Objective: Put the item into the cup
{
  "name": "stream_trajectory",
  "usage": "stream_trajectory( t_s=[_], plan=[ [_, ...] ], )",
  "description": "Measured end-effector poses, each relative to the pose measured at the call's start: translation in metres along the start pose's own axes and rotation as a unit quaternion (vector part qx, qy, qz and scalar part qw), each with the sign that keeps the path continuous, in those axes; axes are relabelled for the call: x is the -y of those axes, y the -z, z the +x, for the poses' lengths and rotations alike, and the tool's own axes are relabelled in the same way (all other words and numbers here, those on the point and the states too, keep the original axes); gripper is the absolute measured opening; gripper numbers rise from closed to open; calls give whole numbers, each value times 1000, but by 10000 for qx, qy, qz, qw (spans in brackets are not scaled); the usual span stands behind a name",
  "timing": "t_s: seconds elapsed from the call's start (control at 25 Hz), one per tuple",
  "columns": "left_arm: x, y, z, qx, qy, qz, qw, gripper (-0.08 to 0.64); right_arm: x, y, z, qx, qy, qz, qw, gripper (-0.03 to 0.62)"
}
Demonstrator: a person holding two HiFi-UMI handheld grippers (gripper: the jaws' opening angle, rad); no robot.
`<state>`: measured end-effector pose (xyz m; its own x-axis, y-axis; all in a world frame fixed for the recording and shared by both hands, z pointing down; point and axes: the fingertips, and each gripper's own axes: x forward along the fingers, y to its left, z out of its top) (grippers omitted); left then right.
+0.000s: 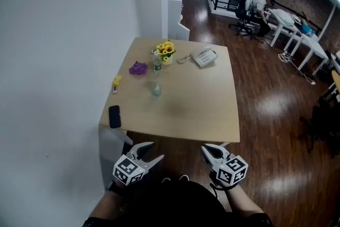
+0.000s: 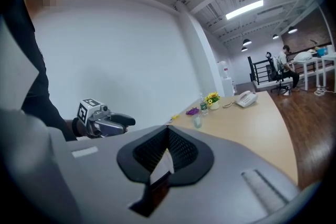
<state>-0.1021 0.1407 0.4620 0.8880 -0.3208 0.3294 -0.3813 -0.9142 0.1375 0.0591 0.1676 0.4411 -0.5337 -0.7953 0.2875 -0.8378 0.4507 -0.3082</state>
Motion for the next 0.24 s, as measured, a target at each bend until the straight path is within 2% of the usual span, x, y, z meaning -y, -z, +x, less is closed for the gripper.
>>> stream_trajectory(
  t_s=[0.24],
  plan=[
    [9, 1, -8, 72, 128, 20, 9999, 225, -12, 0, -4, 59, 80, -51, 9999, 8]
  ],
)
